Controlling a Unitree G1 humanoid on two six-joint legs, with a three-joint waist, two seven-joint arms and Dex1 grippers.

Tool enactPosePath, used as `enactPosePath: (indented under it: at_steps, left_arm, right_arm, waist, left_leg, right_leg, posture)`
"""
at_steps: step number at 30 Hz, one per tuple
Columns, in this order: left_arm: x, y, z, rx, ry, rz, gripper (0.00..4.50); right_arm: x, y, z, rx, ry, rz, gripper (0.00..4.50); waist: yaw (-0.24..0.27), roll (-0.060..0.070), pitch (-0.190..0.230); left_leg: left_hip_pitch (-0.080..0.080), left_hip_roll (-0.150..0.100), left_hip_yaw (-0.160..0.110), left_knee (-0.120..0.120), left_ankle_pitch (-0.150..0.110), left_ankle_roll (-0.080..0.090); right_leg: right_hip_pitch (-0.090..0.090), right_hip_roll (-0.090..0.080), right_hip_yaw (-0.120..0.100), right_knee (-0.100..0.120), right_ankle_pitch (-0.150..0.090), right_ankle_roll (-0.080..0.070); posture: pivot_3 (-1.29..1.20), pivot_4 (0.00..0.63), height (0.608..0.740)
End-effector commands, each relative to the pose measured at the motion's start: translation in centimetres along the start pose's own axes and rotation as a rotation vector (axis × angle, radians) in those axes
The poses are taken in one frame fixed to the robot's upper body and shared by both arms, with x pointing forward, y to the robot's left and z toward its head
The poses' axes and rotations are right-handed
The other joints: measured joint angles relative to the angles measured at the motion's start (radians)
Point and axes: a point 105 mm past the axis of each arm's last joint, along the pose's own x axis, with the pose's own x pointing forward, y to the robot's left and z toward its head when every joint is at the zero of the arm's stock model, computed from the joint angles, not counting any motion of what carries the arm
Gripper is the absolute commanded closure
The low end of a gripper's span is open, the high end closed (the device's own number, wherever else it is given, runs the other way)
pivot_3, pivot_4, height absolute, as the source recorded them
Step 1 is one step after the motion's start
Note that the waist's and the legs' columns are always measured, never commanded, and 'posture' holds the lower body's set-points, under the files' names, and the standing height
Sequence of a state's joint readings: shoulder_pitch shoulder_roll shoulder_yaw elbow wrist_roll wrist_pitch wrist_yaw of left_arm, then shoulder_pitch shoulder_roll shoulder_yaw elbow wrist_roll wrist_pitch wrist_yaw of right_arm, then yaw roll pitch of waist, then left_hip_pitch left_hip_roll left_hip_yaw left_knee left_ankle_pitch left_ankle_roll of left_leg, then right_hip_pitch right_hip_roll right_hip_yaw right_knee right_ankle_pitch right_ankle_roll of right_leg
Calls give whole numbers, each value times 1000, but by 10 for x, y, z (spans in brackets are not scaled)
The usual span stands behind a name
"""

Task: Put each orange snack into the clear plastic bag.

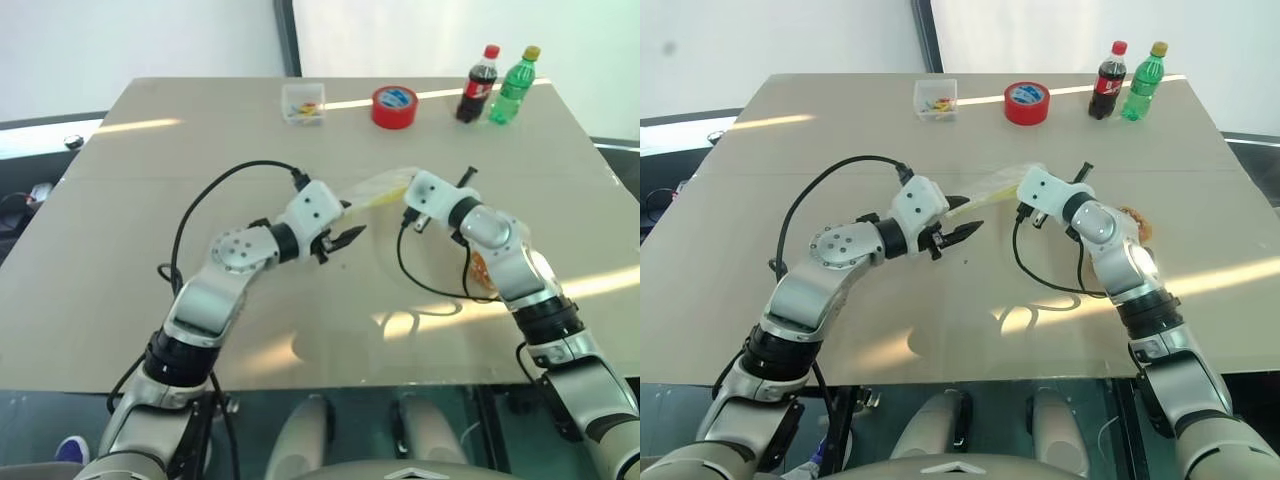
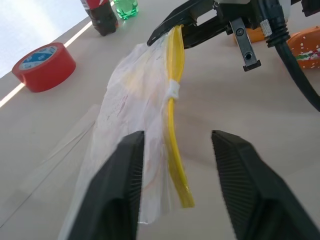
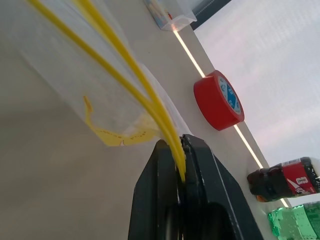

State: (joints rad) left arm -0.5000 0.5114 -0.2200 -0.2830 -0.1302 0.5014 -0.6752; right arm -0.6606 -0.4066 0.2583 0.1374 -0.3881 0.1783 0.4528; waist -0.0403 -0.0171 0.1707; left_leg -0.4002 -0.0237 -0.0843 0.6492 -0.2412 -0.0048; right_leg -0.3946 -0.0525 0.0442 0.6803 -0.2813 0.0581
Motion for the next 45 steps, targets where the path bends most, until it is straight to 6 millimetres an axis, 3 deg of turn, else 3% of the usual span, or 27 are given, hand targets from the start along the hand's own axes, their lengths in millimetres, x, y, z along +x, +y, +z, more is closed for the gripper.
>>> enactPosePath:
  at_steps: [1, 2, 8, 9, 11, 12, 13, 14, 17, 22, 27, 34, 45]
  left_arm:
    - [3, -2, 12, 43, -44, -16, 4133]
    - [4, -2, 11, 43, -44, -16, 4466]
    - [2, 11, 4, 83, -24, 28, 4466]
    - [1, 14, 2, 87, -22, 33, 4500]
    - [0, 20, -1, 100, -16, 42, 4500]
    - [-1, 23, -2, 104, -13, 44, 4500]
    - [-1, 24, -3, 106, -13, 45, 4500]
    - [0, 25, -3, 111, -13, 45, 4500]
    - [1, 25, -3, 138, -20, 41, 4500]
    - [2, 25, -3, 150, -25, 37, 4500]
    - [1, 24, -2, 161, -33, 30, 4500]
    - [-1, 23, -1, 161, -31, 27, 4500]
    - [-4, 21, 4, 156, -39, 33, 4500]
  right_arm:
    - [-3, -8, 14, -12, -43, -36, 4500]
    - [-4, -7, 14, -6, -44, -34, 4500]
    - [-12, -1, 8, -2, -17, 16, 4500]
    - [-15, 0, 6, 14, -13, 22, 3880]
    - [-20, 0, 3, 31, -4, 22, 3360]
    - [-25, 0, 0, 44, 6, 14, 2723]
    - [-28, -1, -2, 52, 14, 9, 2643]
    - [-33, 0, -4, 58, 20, 20, 2123]
    - [-49, -1, -4, 167, 23, 18, 2281]
    - [-59, 3, 8, 369, -10, 30, 4452]
    - [-48, 9, 26, 547, -58, 35, 4452]
    - [-33, 10, 41, 600, -89, 26, 4452]
    - [-32, 18, 40, 642, -86, 62, 4452]
  waist:
    - [0, 0, 0]
    - [0, 0, 0]
    - [1, 0, 0]
    - [1, 0, 0]
    - [1, 0, 0]
    - [1, 0, 0]
    - [2, 0, 0]
    - [4, 0, 0]
    - [6, 0, 0]
    - [0, 0, 0]
    - [0, 0, 0]
    - [3, 0, 0]
    - [1, 0, 0]
  left_leg:
    - [0, 0, 0, 0, 0, 0]
    - [0, 0, 0, 0, 0, 0]
    - [0, 0, 0, 0, 0, 0]
    - [0, 0, 0, 0, 0, 0]
    - [0, 0, 0, 0, 0, 0]
    - [0, 0, 0, 0, 0, 1]
    - [0, 0, 0, 0, 0, 1]
    - [0, 0, -1, 0, 0, 1]
    - [-1, 0, -1, 0, -1, 1]
    - [-1, 0, -1, 1, -1, 2]
    - [0, 1, -2, 1, -1, 3]
    - [0, 0, -2, 1, -1, 2]
    - [-1, 0, -2, 1, -1, 2]
  right_leg:
    - [0, 0, 0, 0, 0, 0]
    - [0, 0, 0, 0, 0, 0]
    - [0, 0, 0, 0, 0, 0]
    - [0, 0, 0, 0, 0, 0]
    - [0, 0, 0, 0, 0, 0]
    - [0, 0, 0, 0, 0, 0]
    - [0, 0, 0, 0, 0, 0]
    - [0, 0, -1, 0, 0, 0]
    - [0, 0, -1, -1, 0, 0]
    - [0, 0, -1, 0, 0, 0]
    - [0, 1, -1, 2, 0, 0]
    - [0, 1, -2, 1, 0, 0]
    - [0, 0, -2, 1, 0, 0]
  posture:
    - [0, 150, 740]
    - [0, 150, 740]
    - [0, 150, 740]
    - [0, 150, 740]
    - [0, 150, 740]
    - [0, 150, 740]
    - [0, 150, 740]
    - [0, 150, 740]
    - [0, 150, 740]
    - [0, 150, 740]
    - [0, 150, 740]
    - [0, 150, 740]
    - [0, 150, 740]
